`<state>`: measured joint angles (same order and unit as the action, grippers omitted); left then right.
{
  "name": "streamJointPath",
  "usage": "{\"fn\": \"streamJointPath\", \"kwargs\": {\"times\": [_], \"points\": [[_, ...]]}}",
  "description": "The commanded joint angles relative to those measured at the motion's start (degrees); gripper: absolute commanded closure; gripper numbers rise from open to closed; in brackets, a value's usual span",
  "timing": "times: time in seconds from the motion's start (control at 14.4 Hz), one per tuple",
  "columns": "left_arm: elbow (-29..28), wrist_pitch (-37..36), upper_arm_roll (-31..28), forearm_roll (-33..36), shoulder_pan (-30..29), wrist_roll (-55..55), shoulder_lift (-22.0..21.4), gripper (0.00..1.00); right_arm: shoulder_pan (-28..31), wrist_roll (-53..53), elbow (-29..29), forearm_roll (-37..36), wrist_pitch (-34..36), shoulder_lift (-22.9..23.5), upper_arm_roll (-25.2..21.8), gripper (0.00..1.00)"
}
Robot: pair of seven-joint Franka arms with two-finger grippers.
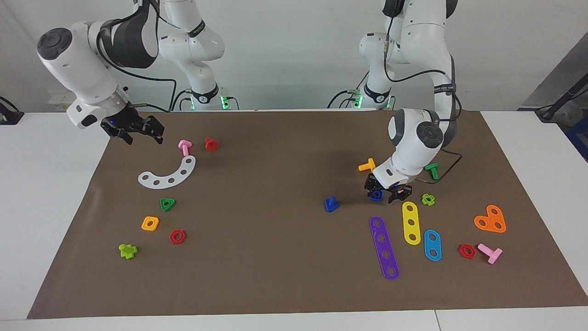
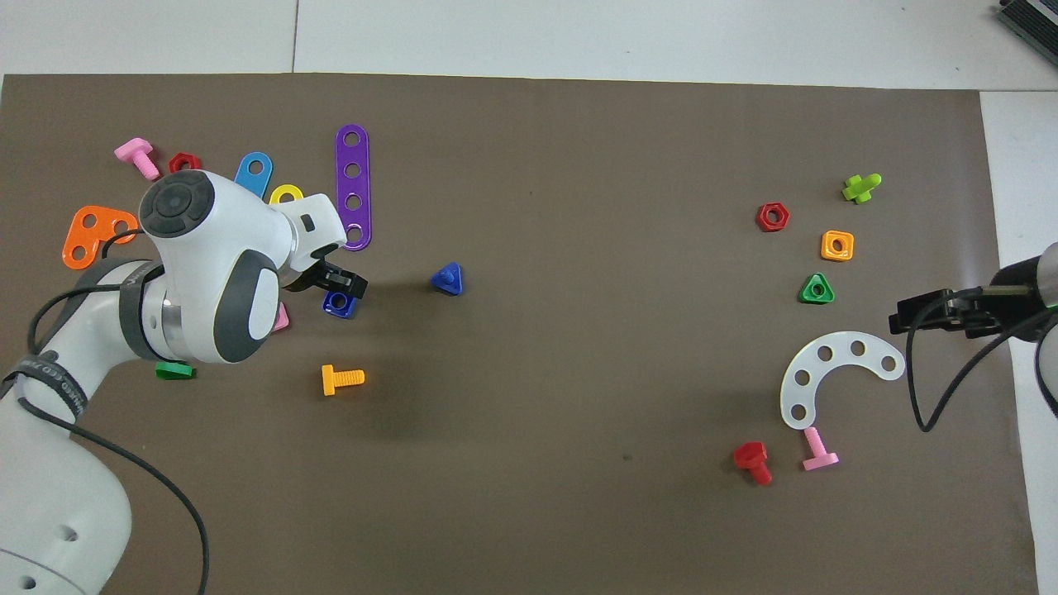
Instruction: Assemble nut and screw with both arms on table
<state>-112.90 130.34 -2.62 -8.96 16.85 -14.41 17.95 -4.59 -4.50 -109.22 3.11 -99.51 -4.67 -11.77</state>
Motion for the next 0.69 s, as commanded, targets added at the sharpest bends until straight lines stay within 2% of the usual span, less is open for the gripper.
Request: {"fn": "streamJointPath", "kwargs": {"times": [0.0, 0.21, 0.42, 0.62], "points": [[-3.3, 2.7, -0.7, -1.2, 0.9, -1.5, -1.1, 0.24, 0.1, -0.9, 6.3, -1.2, 3.4, 0.4, 0.8, 0.0], [-3.6, 2.6, -0.8, -1.1, 0.9, -1.5, -1.1, 0.25, -0.2, -0.9, 20.9, -3.1, 13.7, 6.1, 1.0, 0.0], [-4.2, 2.7, -0.8, -1.0, 1.0, -1.5, -1.2, 0.3, -0.3, -0.9, 21.8, -3.0, 12.5, 6.6, 1.4, 0.0], [-4.3, 2.7, -0.8, -0.9, 1.0, -1.4, -1.2, 0.39, -0.2, -1.4, 19.8, -3.3, 12.2, 5.8, 1.3, 0.0]]}}
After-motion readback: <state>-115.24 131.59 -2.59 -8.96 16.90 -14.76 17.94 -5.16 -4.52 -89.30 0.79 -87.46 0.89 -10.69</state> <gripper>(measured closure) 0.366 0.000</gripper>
